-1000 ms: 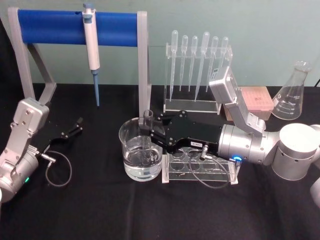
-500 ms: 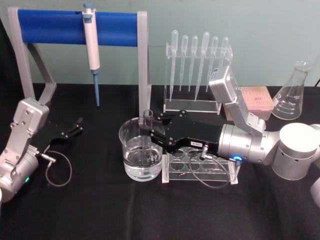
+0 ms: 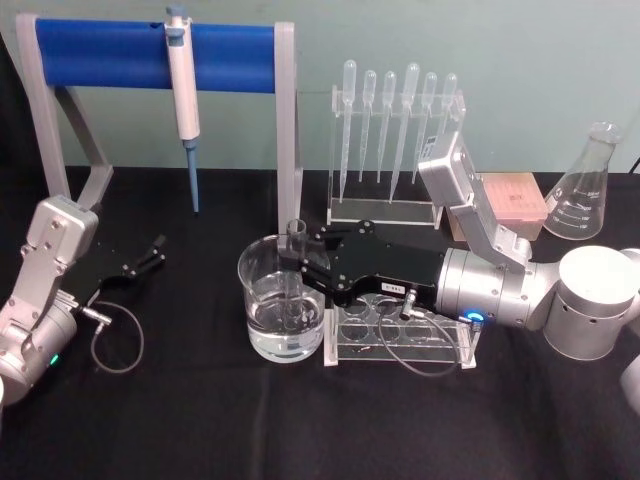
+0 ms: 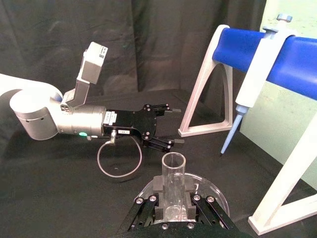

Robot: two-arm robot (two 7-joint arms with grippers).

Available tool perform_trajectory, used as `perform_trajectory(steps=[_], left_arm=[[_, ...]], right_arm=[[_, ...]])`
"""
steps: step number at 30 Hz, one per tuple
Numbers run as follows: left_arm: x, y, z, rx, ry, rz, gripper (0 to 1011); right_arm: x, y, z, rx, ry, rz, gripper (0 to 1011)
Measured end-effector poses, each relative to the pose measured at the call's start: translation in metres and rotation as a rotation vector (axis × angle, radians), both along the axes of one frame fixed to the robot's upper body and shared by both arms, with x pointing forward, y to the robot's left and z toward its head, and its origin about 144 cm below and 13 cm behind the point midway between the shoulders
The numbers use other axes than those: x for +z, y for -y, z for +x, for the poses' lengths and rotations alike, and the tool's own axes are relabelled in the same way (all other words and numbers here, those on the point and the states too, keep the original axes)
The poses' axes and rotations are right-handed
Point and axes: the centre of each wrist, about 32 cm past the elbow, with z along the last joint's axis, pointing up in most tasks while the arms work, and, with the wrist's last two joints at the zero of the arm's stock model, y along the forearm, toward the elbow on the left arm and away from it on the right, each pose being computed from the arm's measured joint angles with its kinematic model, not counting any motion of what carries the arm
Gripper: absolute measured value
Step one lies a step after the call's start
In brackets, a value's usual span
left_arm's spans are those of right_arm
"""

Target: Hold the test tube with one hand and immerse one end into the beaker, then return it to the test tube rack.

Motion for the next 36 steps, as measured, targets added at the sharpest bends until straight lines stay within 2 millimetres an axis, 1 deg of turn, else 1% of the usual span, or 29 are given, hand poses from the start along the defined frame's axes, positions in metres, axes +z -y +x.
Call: perform_trajectory(steps=[36], left_arm=[[0.0,0.0,0.0,0.0,0.0,0.0,1000]], right_arm=[[0.0,0.0,0.0,-0.001,0.0,0.0,242]])
